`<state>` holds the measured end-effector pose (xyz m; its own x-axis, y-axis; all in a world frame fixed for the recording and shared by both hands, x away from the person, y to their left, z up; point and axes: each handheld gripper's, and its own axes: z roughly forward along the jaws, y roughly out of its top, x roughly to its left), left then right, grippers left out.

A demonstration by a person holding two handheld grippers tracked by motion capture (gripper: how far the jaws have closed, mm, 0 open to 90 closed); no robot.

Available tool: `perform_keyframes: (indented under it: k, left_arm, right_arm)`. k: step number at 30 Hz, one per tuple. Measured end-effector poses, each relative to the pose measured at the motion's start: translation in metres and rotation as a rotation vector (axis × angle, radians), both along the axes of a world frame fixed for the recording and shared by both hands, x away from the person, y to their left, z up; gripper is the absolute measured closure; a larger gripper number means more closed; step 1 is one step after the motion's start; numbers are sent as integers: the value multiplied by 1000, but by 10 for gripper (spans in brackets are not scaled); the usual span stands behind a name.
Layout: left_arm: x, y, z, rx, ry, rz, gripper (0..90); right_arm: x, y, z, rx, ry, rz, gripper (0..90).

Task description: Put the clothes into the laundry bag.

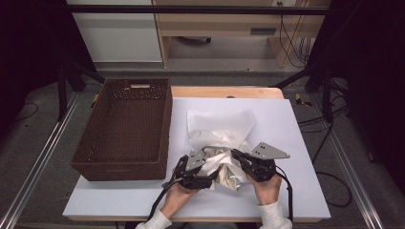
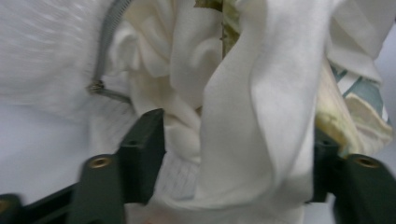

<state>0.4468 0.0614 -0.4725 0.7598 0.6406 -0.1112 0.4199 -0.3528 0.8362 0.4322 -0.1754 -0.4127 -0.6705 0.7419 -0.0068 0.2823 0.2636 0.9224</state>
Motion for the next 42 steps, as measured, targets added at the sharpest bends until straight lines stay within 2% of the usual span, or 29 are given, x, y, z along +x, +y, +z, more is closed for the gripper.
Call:
perform_keyframes:
  k: [1, 3, 6, 9, 12, 14, 16, 20, 21, 23, 27, 30, 31, 34, 35, 37, 40, 42]
  left_arm:
    - [2, -2, -2, -25, 9, -10, 430]
    - [3, -9, 0, -45, -8, -36, 586]
    - [0, -17, 5, -19, -49, -28, 793]
    - [-7, -21, 18, -13, -130, -25, 822]
    - [-6, -24, 33, -8, -172, -16, 825]
    - [0, -28, 41, -3, -173, -9, 826]
    - [7, -35, 44, 21, -161, -1, 826]
    - [26, -47, 40, 89, -140, 20, 824]
    - [32, -48, 36, 104, -122, 19, 823]
    - [40, -49, 28, 114, -114, 30, 820]
    - [40, -46, 24, 99, -120, 34, 808]
    - [32, -38, 24, 86, -111, 28, 732]
    - [28, -33, 25, 79, -107, 24, 662]
    - [14, -18, 27, 74, -115, 32, 377]
    - [9, -12, 29, 64, -110, 23, 323]
    - [-2, -3, 33, 39, -115, 3, 287]
    - [-18, 3, 43, 1, -151, -13, 288]
    - [-23, 1, 49, 13, -189, 1, 327]
  right_arm:
    - [0, 0, 0, -2, -1, 1, 890]
    - [0, 0, 0, -2, 0, 2, 891]
    - [0, -2, 0, 3, 0, 2, 890]
    - [-1, -3, 2, 5, -10, -3, 891]
    - [-2, -5, 5, 20, -16, -6, 890]
    - [-3, -7, 7, 26, -29, -3, 890]
    - [-5, -8, 9, 28, -39, -5, 890]
    - [-6, -10, 11, 32, -45, 7, 890]
    - [-7, -10, 11, 34, -45, 12, 890]
    - [-6, -7, 10, 25, -42, 17, 890]
    - [-3, -5, 5, 9, -22, 10, 891]
    - [-2, -6, 3, 7, -12, -1, 890]
    - [-1, -6, 3, 8, -10, -4, 890]
    - [0, -6, 1, 7, -5, -6, 890]
    - [0, -6, 1, 7, -3, -6, 890]
    - [0, -5, 0, 3, -2, -5, 890]
    - [1, -4, 0, 3, 0, -7, 889]
    - [1, -4, 0, 3, 1, -7, 889]
